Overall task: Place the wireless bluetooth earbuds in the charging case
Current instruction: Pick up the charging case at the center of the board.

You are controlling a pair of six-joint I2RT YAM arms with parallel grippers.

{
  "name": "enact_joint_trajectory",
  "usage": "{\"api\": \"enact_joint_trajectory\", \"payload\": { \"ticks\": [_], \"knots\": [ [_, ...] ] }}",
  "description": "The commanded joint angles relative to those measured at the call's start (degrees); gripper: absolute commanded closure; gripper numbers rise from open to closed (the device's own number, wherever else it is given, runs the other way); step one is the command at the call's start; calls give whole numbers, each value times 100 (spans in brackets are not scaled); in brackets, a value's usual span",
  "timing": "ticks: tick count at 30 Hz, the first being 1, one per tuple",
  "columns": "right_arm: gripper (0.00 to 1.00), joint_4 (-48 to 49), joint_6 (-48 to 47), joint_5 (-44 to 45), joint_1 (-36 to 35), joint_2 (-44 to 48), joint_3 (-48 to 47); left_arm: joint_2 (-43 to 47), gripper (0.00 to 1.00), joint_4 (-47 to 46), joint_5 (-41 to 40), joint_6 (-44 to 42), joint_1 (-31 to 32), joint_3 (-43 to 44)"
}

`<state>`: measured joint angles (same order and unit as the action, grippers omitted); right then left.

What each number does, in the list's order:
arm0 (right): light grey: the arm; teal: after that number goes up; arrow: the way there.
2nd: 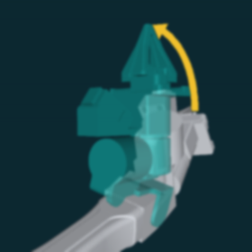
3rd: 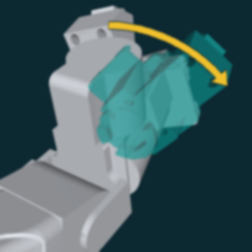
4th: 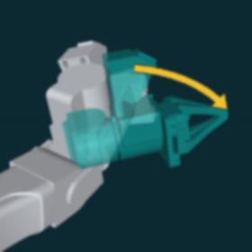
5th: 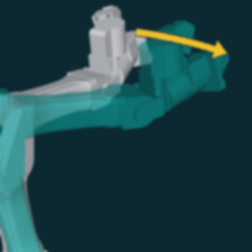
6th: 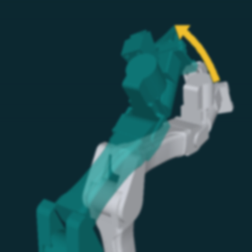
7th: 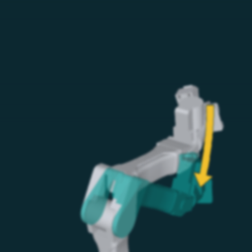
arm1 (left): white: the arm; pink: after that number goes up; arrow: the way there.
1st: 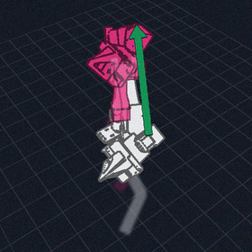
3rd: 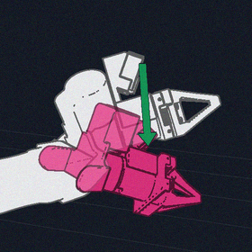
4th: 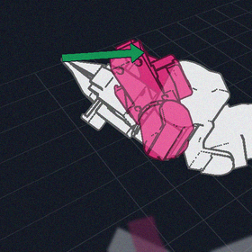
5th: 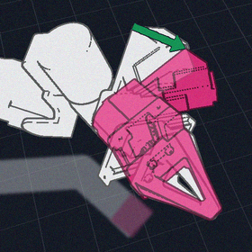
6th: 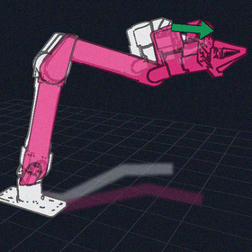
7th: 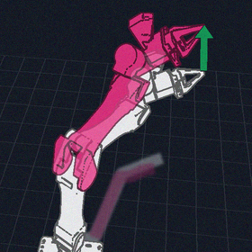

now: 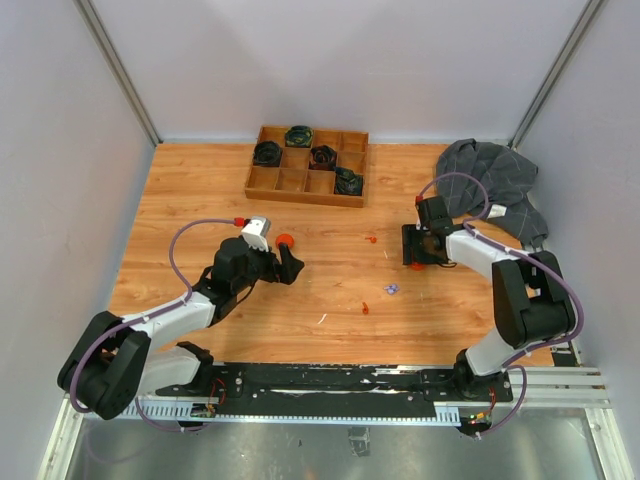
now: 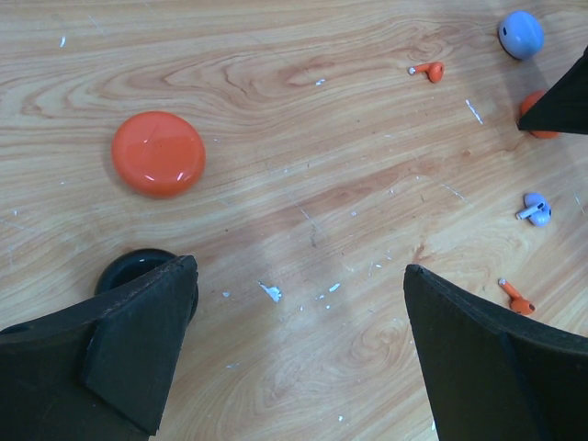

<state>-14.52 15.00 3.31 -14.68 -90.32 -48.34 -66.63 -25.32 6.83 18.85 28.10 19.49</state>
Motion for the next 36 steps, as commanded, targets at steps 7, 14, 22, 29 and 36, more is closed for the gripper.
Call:
{"api": "enact_joint_trajectory", "payload": {
  "ticks": [7, 14, 22, 29, 36],
  "knots": [
    [57, -287, -51, -82, 42, -73, -215, 79, 1, -177, 203, -127, 38, -53],
    [64, -517, -406, -48, -422, 255, -438, 132, 1, -192, 433, -70, 38, -49],
    [69, -760, -1395, -58, -1411, 491, -909, 29, 1, -301, 787, 60, 38, 8],
    [69, -740, -2687, -471, -2363, 716, -1252, -88, 4, -250, 1373, 275, 30, 225],
    [66, -484, -4341, -1339, -3034, 1057, -1189, 63, 4, -123, 1968, 795, -207, 368]
  ]
}}
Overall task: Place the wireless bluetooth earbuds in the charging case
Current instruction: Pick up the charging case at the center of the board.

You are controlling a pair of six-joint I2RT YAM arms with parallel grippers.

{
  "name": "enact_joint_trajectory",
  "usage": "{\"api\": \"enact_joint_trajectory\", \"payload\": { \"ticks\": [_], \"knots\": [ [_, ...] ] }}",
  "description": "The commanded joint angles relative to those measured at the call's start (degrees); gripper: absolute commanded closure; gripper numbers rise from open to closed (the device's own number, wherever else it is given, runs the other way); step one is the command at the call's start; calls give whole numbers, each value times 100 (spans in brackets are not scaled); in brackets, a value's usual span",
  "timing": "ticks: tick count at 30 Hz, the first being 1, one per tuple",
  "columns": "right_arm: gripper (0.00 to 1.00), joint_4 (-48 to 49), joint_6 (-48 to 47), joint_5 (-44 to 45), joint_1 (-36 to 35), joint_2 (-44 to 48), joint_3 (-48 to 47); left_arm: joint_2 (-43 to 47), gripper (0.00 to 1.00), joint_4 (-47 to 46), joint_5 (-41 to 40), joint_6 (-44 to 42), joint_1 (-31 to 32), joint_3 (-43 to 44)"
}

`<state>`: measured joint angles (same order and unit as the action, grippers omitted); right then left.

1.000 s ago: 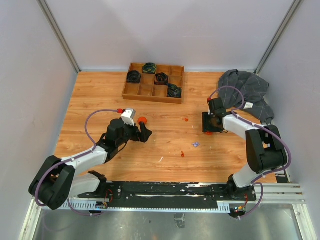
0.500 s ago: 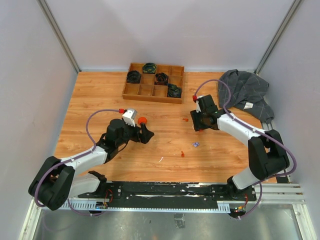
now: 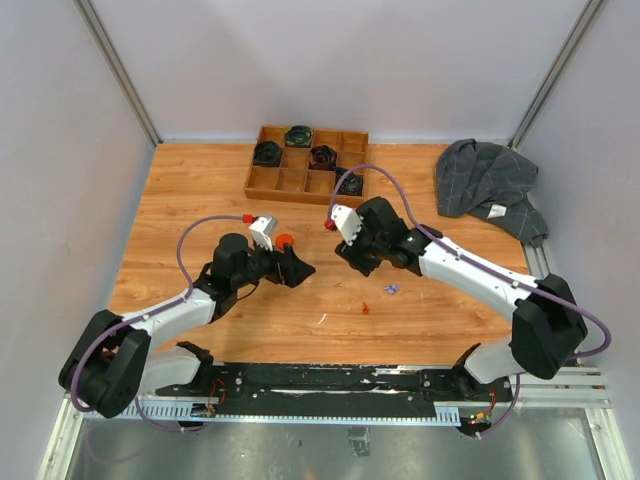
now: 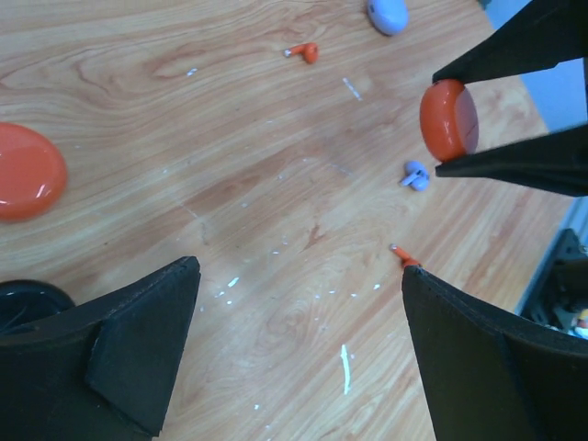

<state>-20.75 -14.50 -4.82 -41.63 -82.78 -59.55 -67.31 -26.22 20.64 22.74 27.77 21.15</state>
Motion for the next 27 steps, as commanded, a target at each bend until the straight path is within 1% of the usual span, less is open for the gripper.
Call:
{"api": "enact_joint_trajectory", "payload": {
  "ticks": [1, 4, 10, 15, 20, 27],
  "knots": [
    [66, 202, -1665, -612, -425, 366, -13, 146, 5, -84, 761, 558, -254, 179],
    [66, 356, -2279, -860, -645, 503, 86, 171, 8, -248, 1332, 945, -443, 155],
    [64, 596, -3282, -1270, -1089, 689, 197, 256, 17, -551, 2122, 1417, -448, 140],
    [64, 612, -3727, -1464, -1293, 669, 123, 434, 20, -592, 2385, 1558, -448, 147],
    [64, 611, -3967, -1585, -1462, 602, -8, 432, 24, -634, 2524, 1704, -446, 180],
    [64, 617, -4157, -1593, -1597, 438, -169, 279, 35, -965, 2641, 2076, -448, 162]
  ]
}}
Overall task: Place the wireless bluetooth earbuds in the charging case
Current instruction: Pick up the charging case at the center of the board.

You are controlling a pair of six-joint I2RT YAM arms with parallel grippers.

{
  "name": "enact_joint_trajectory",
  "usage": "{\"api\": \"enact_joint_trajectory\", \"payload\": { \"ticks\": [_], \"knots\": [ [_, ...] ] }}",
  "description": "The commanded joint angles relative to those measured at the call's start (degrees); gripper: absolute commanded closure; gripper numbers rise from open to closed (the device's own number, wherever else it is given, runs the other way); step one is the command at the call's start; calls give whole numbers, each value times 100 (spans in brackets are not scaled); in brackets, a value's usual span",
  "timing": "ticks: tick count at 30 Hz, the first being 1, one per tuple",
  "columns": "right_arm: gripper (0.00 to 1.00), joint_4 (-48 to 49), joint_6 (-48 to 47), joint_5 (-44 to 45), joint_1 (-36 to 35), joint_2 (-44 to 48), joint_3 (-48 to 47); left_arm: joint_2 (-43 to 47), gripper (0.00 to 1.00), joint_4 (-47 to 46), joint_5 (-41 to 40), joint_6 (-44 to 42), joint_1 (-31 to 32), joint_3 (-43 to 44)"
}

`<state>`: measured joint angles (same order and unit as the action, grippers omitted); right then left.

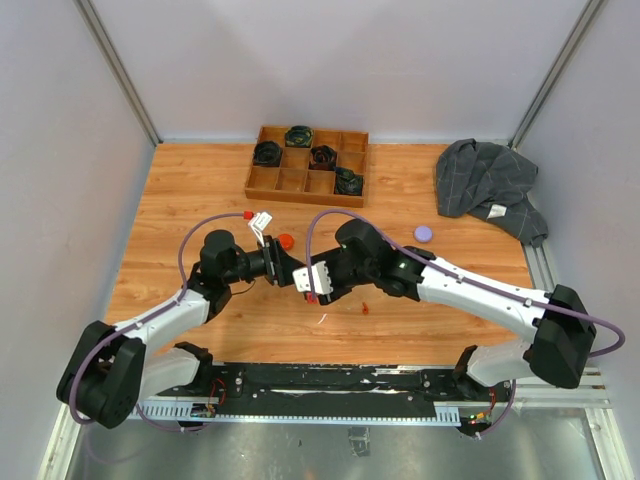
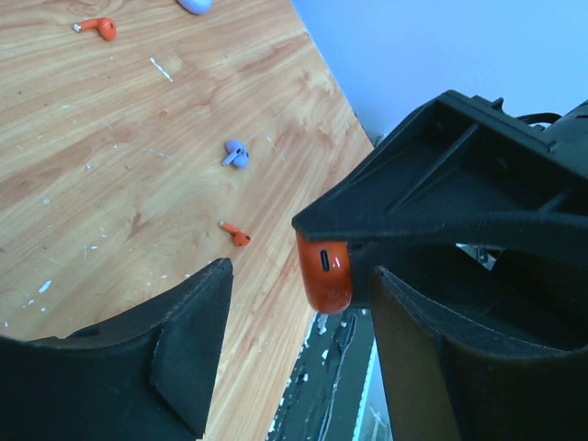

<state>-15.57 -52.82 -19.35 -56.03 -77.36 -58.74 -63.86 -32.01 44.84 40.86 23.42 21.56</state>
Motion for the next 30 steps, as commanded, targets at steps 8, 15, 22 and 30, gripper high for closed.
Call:
{"api": "enact_joint_trajectory", "payload": {
  "ticks": [8, 15, 22, 30],
  "knots": [
    [64, 191, -498, -161, -250, -231, -321, -188, 44, -464, 267, 381, 67, 162],
    [62, 326, -598, -95, -259, -191, -282, -281, 61, -464, 248, 412, 128, 164],
    [47, 576, -558, 18, -246, 75, 18, -142, 87, -473, 60, 369, 128, 125],
    [32, 1084, 387, -188, 74, 695, 455, 150, 95, -492, -560, 126, 128, -15]
  ]
}}
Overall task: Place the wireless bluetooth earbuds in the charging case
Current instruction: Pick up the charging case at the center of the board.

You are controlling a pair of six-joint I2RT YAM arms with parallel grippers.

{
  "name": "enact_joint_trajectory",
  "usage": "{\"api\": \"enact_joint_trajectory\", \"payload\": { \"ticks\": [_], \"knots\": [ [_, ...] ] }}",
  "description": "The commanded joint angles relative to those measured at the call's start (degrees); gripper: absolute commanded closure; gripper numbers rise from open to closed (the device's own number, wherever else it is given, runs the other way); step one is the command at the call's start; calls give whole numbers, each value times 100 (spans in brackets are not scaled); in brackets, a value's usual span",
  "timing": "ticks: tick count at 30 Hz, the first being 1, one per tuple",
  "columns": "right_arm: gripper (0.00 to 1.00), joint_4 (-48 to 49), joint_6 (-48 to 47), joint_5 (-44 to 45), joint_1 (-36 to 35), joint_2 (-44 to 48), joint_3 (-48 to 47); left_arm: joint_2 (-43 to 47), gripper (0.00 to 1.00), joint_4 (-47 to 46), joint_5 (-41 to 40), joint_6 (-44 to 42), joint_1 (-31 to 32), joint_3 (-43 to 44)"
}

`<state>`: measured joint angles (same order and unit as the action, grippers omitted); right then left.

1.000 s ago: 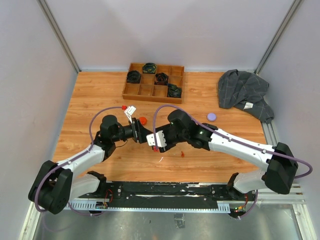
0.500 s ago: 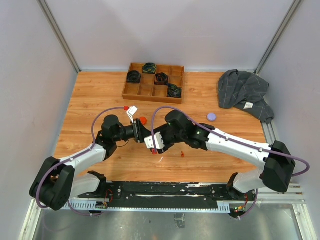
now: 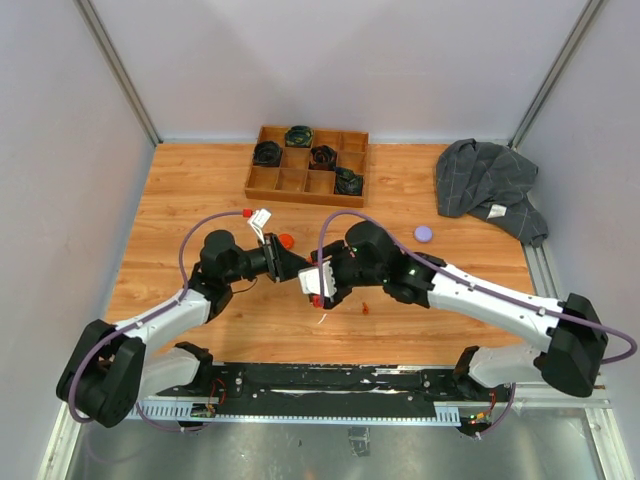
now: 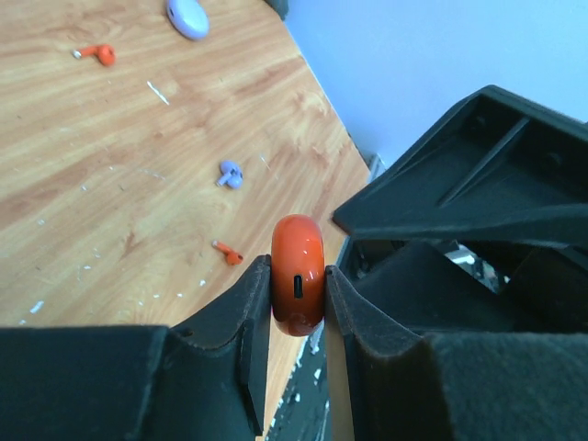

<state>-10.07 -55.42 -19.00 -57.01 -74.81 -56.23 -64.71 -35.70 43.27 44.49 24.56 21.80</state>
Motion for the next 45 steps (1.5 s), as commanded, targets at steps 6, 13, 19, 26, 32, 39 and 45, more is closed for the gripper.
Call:
{"api": "enact_joint_trajectory", "payload": {
  "ticks": [6, 13, 19, 26, 32, 39, 45],
  "knots": [
    [21, 1109, 2109, -545, 591, 946, 590, 634, 98, -675, -899, -83, 18, -341],
    [22, 2072, 4260, -1196, 1221, 1230, 1025, 1329, 98, -1378, -1556, -28, 23, -794],
    [24, 3426, 6242, -1087, 1457, 1107, 1344, 1569, 98, -2039, -1839, 130, 39, -1071],
    [28, 4906, 7941, -1516, 1520, 741, 1590, 1711, 98, -2404, -1994, 186, 110, -1185],
    [34, 6177, 9061, -1916, 1524, 222, 1701, 1817, 98, -2578, -2070, 301, 182, -1218],
    [45, 7367, 9885, -2239, 1519, -364, 1721, 1851, 97, -2780, -2090, 522, 242, -1257],
    [57, 7920, 10138, -2374, 1518, -639, 1697, 1768, 97, -2960, -2088, 670, 277, -1270]
  ]
}}
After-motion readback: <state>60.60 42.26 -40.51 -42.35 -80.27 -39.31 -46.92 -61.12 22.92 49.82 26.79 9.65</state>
